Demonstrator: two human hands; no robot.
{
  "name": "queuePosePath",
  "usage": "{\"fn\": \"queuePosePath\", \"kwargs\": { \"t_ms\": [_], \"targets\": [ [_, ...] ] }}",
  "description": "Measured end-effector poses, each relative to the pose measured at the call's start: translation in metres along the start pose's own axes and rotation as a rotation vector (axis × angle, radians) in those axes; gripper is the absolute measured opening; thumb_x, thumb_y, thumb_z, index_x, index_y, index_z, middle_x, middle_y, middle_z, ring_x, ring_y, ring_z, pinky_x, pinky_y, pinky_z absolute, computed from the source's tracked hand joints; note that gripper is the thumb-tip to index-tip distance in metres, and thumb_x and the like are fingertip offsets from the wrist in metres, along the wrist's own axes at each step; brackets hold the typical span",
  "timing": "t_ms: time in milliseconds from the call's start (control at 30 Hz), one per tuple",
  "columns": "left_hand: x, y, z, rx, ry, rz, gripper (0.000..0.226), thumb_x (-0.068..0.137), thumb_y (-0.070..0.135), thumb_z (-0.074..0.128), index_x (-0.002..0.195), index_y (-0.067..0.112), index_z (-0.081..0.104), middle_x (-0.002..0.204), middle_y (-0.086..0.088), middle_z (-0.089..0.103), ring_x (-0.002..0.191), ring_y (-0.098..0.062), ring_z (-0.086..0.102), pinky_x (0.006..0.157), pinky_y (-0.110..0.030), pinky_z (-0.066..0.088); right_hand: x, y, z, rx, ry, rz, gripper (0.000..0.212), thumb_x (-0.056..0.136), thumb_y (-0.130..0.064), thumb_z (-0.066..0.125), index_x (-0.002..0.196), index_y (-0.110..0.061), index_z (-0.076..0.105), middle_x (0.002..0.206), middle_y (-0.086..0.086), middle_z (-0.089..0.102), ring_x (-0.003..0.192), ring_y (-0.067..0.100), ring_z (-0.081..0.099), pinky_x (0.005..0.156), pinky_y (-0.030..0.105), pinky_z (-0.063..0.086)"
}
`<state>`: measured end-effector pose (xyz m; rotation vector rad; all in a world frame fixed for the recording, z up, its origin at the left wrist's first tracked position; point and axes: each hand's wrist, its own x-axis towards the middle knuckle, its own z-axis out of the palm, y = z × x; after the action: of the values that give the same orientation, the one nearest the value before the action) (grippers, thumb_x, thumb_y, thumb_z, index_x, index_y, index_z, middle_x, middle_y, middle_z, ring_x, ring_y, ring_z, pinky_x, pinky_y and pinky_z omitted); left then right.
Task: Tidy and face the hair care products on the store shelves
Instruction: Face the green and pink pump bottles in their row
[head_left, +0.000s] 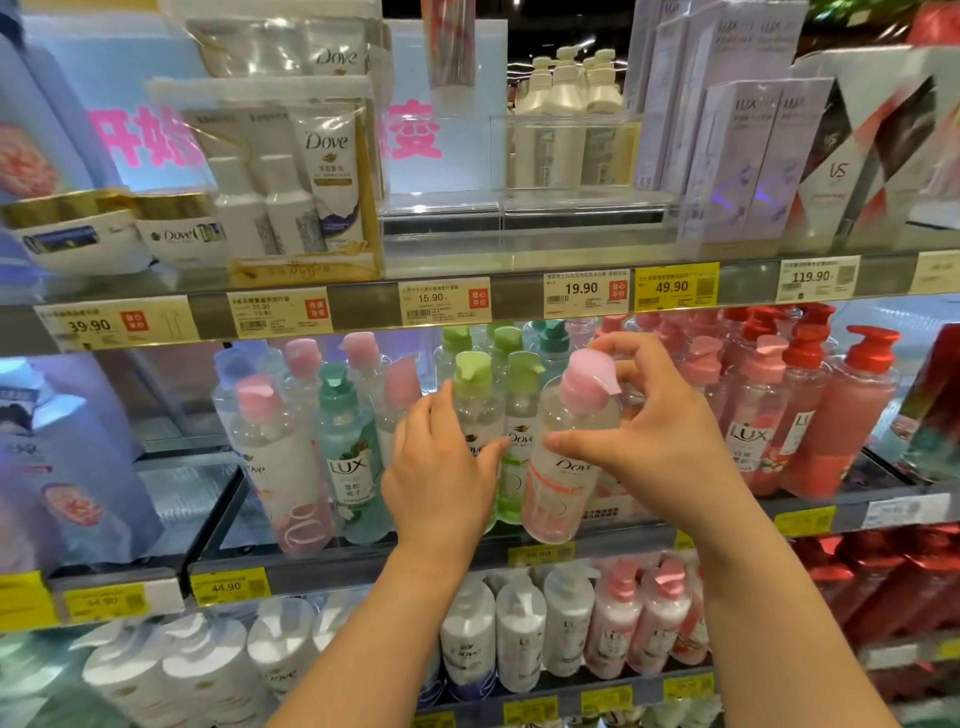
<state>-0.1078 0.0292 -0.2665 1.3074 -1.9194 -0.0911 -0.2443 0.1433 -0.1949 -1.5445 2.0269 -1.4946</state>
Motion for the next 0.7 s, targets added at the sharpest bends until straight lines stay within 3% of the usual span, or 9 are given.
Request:
{"fn": "queuePosePath", "kwargs": {
  "t_ms": [100,400,600,700],
  "targets": [
    [0.003,0.001,0.001,0.048,0.044,-0.019,0.079,0.07,0.056,0.08,0.134,0.018,0.054,0.123,-0.001,0.064,0.111,-0.024,0.061,0.07,-0.036,0.054,0.005,0.003,0.003,0.015,-0.028,-0.01,0.069,0.062,-0.032,0.093,0.11,-0.049,0.047,0.104,-0.018,0.064,0.089,0.001,0.061,0.075,0.031,0.053],
    [0.008,0.003,0.003,0.069,0.049,-0.056,0.084,0.072,0.06,0.076,0.14,0.019,0.049,0.133,0.001,0.059,0.11,-0.025,0.064,0.071,-0.038,0.053,0.018,0.008,0.007,0.036,-0.11,-0.019,0.069,0.06,-0.035,0.093,0.111,-0.049,0.048,0.105,-0.017,0.063,0.09,0.004,0.062,0.083,0.039,0.056],
    [0.011,0.002,0.004,0.099,0.035,-0.066,0.083,0.073,0.061,0.073,0.141,0.02,0.048,0.135,0.001,0.056,0.105,-0.028,0.066,0.07,-0.039,0.052,0.025,0.01,0.01,0.021,-0.169,-0.027,0.067,0.062,-0.033,0.092,0.11,-0.047,0.048,0.105,-0.02,0.062,0.094,-0.005,0.058,0.075,0.025,0.049],
    [0.013,0.002,0.005,0.118,0.032,-0.075,0.082,0.073,0.06,0.075,0.139,0.02,0.049,0.133,0.001,0.057,0.102,-0.029,0.067,0.067,-0.038,0.051,0.028,0.011,0.012,0.012,-0.186,-0.022,0.067,0.062,-0.033,0.092,0.111,-0.046,0.047,0.105,-0.019,0.061,0.091,-0.002,0.058,0.077,0.028,0.05]
  ]
}}
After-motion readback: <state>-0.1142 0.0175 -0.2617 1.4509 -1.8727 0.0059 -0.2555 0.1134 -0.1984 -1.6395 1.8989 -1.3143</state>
